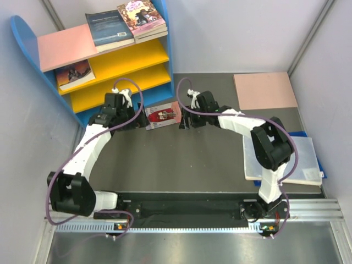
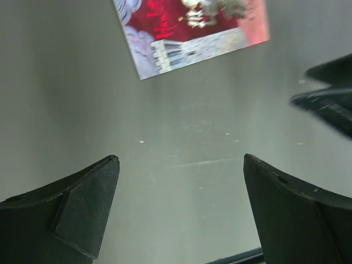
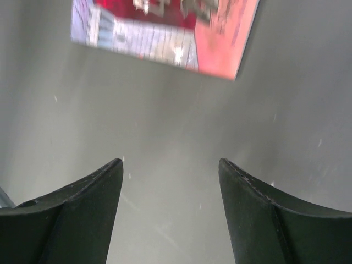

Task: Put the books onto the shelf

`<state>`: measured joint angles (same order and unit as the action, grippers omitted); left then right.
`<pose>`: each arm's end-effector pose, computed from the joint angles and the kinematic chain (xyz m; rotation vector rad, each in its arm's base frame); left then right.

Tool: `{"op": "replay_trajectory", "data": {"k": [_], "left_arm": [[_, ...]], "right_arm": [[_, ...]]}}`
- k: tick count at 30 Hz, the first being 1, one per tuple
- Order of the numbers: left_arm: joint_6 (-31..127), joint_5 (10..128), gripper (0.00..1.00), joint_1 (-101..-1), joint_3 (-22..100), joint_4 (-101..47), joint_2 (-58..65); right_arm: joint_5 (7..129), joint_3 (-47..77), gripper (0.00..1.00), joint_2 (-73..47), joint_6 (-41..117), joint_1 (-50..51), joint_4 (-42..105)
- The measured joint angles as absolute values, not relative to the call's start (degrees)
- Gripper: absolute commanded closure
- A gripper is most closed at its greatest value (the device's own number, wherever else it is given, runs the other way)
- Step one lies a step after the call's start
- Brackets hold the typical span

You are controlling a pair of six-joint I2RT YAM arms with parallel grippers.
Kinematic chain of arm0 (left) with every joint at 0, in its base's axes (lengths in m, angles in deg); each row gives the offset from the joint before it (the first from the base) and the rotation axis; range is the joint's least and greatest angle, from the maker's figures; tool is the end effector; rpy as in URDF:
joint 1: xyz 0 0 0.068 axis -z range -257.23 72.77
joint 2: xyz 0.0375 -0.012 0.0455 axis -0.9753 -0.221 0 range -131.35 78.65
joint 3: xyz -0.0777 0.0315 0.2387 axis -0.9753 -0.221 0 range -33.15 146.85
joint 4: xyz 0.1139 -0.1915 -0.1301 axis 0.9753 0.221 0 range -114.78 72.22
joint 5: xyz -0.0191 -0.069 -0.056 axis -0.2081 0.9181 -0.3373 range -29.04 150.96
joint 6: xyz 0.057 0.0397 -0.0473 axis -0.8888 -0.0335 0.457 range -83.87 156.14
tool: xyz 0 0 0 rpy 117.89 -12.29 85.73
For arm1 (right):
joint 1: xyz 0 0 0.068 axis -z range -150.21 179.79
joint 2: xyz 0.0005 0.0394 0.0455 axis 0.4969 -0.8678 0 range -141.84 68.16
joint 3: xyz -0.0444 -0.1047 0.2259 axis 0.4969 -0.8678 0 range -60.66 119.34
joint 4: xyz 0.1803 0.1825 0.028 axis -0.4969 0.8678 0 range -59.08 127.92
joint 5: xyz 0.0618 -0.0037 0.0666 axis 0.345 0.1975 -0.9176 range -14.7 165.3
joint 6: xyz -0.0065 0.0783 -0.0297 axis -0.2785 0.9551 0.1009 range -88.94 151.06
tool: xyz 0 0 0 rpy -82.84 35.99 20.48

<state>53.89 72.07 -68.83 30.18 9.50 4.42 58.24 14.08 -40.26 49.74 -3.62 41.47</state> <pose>0.2998 -0.0586 0.2573 -0.0991 2.3841 -0.4485 0.3508 0.2573 0.1598 -0.4654 2.3961 0.7798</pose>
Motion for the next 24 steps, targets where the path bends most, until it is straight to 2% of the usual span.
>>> {"op": "replay_trajectory", "data": {"k": [11,15,24], "left_arm": [[53.68,64.75,0.13,-65.48,30.00,3.86,-10.31],[53.85,63.29,0.20,-65.48,34.38,3.92,-18.38],[53.85,62.35,0.24,-65.16,43.42,3.84,-28.15]], "right_arm": [[51.92,22.26,0.31,-50.82,54.31,4.06,35.94],[50.83,26.89,0.32,-55.47,55.80,5.19,34.89],[49.52,32.90,0.34,-61.05,58.18,4.54,33.43]]}}
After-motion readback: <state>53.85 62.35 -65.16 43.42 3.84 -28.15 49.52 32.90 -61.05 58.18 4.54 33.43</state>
